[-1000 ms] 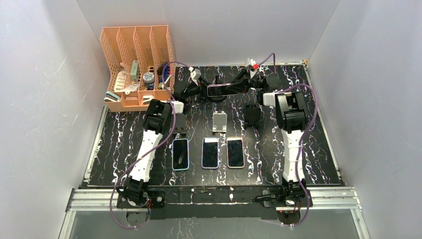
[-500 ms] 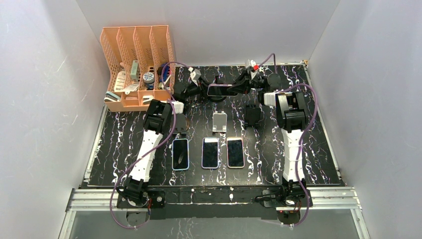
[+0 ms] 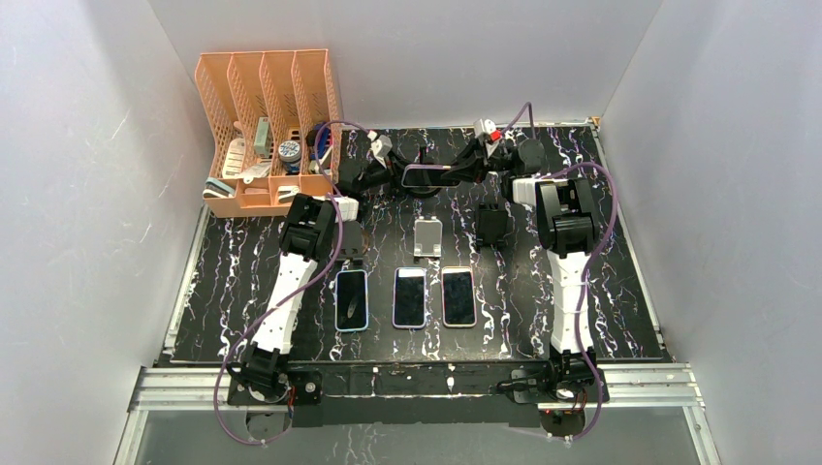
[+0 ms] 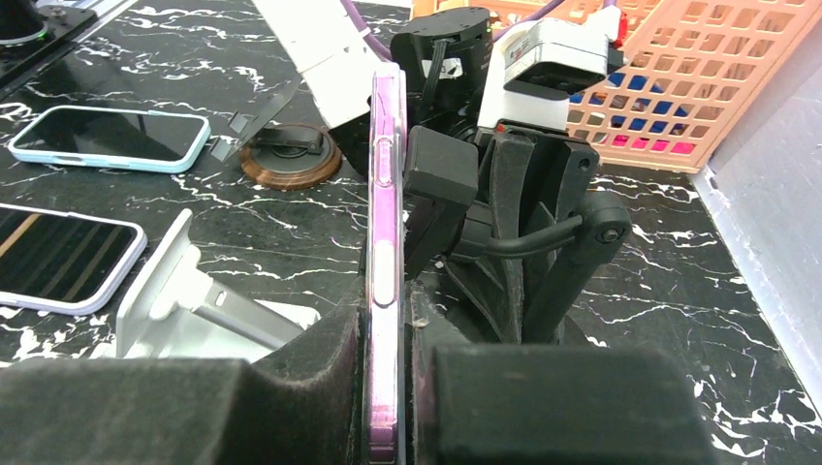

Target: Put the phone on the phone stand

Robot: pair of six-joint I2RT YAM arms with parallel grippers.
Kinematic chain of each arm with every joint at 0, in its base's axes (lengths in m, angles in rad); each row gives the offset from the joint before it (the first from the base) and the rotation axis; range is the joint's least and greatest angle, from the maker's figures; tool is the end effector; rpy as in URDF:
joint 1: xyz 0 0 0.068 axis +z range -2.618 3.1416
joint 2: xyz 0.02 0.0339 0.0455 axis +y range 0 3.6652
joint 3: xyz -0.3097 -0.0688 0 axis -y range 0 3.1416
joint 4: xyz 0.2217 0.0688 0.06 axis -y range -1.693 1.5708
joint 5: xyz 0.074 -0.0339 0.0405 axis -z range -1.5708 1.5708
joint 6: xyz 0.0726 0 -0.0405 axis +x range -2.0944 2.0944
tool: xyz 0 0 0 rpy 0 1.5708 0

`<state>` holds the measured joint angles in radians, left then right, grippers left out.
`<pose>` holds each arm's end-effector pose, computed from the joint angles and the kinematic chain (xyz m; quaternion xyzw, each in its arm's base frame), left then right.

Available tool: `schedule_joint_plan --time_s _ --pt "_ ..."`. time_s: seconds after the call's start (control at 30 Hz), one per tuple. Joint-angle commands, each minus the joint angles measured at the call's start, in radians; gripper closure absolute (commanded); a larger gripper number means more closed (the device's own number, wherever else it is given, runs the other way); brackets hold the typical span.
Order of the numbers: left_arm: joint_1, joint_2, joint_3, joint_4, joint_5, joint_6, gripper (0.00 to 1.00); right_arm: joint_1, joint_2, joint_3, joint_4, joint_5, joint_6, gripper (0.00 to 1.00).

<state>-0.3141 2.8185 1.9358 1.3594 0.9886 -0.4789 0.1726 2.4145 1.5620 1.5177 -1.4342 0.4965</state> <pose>0.5538 -0.2437 0.1310 0.3661 0.4897 -0.5180 0.5982 0.4886 0.1582 0.2437 -0.5301 0.4207 0.4941 0.5458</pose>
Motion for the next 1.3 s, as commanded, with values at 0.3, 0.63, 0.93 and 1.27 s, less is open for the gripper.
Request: schedule_joint_plan --time_s 0.3,0.63,0.93,1.27 --pt "-0.072 -0.01 -0.01 -0.122 0.091 0.085 1.0 0.019 0.108 0.272 -0.292 -0.122 -0.003 0.99" --pt "-0.073 -0.026 -0.016 -0.182 0.075 0.139 1.0 0.027 0.312 0.542 0.24 -0.279 0.69 0.99" --pt "-0.072 -0.062 -0.034 -0.324 0.044 0.256 1.0 0.034 0.252 0.396 0.278 -0.282 0.693 0.99" --pt "-0.074 -0.139 -0.054 -0.393 -0.015 0.329 1.0 0.048 0.26 0.38 0.296 -0.284 0.684 0.99"
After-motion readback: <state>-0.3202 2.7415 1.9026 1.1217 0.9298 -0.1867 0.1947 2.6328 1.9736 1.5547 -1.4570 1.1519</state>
